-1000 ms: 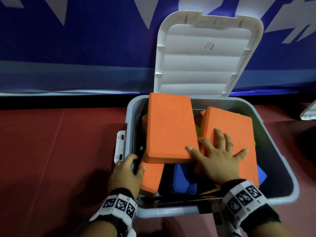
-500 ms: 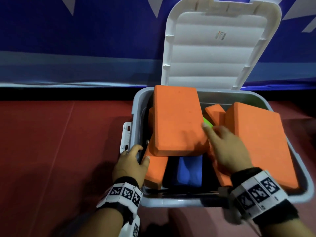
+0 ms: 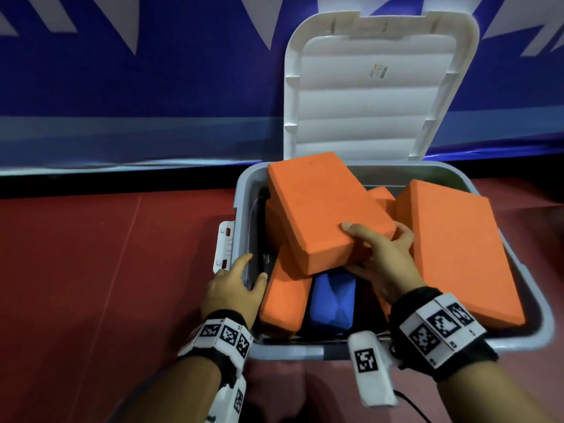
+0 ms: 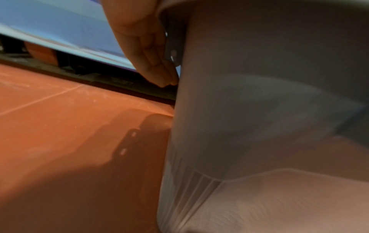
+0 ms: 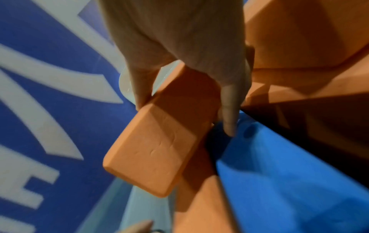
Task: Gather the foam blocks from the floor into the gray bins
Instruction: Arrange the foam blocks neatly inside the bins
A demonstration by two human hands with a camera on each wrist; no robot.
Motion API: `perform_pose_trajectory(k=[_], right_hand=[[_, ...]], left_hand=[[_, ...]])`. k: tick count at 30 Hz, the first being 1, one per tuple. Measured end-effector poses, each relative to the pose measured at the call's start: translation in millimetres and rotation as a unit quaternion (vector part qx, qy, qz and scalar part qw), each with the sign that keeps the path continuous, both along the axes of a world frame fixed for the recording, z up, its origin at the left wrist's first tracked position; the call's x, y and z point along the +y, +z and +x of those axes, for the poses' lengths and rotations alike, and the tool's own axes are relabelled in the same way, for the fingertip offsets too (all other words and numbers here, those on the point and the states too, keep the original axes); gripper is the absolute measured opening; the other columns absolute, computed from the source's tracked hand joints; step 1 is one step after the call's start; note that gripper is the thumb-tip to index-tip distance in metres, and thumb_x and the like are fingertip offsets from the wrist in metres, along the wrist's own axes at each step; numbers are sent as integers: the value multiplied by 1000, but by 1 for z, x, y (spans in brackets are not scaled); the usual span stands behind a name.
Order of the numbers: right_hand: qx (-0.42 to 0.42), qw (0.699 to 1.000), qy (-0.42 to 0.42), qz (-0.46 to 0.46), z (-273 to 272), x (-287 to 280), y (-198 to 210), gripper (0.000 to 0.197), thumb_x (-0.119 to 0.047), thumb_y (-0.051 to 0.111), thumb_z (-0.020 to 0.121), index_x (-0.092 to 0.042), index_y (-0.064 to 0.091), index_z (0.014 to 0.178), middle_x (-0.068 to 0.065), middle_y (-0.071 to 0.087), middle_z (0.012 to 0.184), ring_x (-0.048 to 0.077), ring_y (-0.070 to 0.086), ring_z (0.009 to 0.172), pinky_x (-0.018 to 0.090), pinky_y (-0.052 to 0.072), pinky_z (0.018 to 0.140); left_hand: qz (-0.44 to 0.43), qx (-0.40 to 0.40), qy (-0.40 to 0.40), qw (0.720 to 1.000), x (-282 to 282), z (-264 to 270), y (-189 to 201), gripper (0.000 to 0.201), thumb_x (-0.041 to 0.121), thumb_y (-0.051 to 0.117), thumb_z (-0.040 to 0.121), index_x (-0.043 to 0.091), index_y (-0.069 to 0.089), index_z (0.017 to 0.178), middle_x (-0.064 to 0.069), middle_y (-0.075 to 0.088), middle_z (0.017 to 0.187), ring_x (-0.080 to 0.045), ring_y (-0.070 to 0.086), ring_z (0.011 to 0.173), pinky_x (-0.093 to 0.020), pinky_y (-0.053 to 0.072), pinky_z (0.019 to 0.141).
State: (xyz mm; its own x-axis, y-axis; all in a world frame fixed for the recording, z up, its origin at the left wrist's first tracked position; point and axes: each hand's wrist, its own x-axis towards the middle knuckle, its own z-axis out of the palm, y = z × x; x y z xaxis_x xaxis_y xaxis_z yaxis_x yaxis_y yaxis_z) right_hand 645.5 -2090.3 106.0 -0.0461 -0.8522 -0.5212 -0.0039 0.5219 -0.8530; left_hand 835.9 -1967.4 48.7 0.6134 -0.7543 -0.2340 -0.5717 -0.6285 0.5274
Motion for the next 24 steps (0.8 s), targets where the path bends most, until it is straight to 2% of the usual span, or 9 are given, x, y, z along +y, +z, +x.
perform_pose_trajectory(k=[2,4,6,10,13,15,17,20,24], right_hand=[[10,996,-68,-53,-3,-2,9,100,-46,88,34,-46,33,118,8,39,131,36,53,114,39,52,64],[80,981,-104,-143,-5,4,23,91,-39,86,47,-44,36,123,8,38,129,29,54,108,41,49,83],[135,951,-122,-250,-7,16,39,80,-26,81,62,-36,37,129,5,32,124,13,47,101,27,40,95],[173,876,-129,-432,-13,28,66,72,-19,77,62,-23,45,127,3,29,117,-11,38,94,7,35,90],[202,834,-126,-499,-22,32,75,68,-21,75,60,-12,48,122,7,29,116,0,39,99,2,29,90],[204,831,-128,-501,-27,32,75,67,-18,77,60,-11,48,121,6,28,115,13,41,106,4,30,93],[217,832,-121,-496,-31,28,70,67,-19,77,60,-13,49,120,-2,28,113,21,41,107,7,31,94],[251,825,-87,-499,-35,26,61,65,-29,75,60,-27,47,118,-10,25,111,23,39,111,24,35,103],[292,805,-43,-515,-37,24,53,68,-32,73,64,-27,42,124,3,22,117,8,26,112,18,27,106]], left_hand=[[11,3,-9,1000,0,2,1,50,57,48,86,45,40,134,-7,57,111,-25,57,101,-32,49,81],[21,9,-17,1000,-1,2,3,52,57,45,88,43,37,138,-9,56,117,-26,57,104,-32,47,85],[41,14,-29,999,-1,3,6,55,58,40,90,44,28,141,-11,53,122,-28,57,106,-34,48,87],[105,-37,-63,992,0,0,15,64,62,29,91,47,-1,146,-12,38,130,-29,49,112,-37,45,85],[162,-112,-79,977,1,-6,24,70,67,27,89,45,-6,147,-7,24,138,-27,36,119,-41,41,95],[202,-197,-110,953,-2,-9,29,71,70,24,87,42,2,148,-4,11,150,-28,21,132,-56,19,109],[183,-269,-149,934,-9,-15,34,70,69,24,87,36,12,148,-5,4,156,-29,4,141,-64,-10,106],[155,-289,-227,917,-20,-39,31,70,66,23,89,36,5,149,-9,-9,158,-30,-11,144,-66,-25,96],[212,-179,-292,915,-27,-60,5,64,66,16,91,46,-16,143,-7,-25,155,-34,23,139,-66,-14,105]])
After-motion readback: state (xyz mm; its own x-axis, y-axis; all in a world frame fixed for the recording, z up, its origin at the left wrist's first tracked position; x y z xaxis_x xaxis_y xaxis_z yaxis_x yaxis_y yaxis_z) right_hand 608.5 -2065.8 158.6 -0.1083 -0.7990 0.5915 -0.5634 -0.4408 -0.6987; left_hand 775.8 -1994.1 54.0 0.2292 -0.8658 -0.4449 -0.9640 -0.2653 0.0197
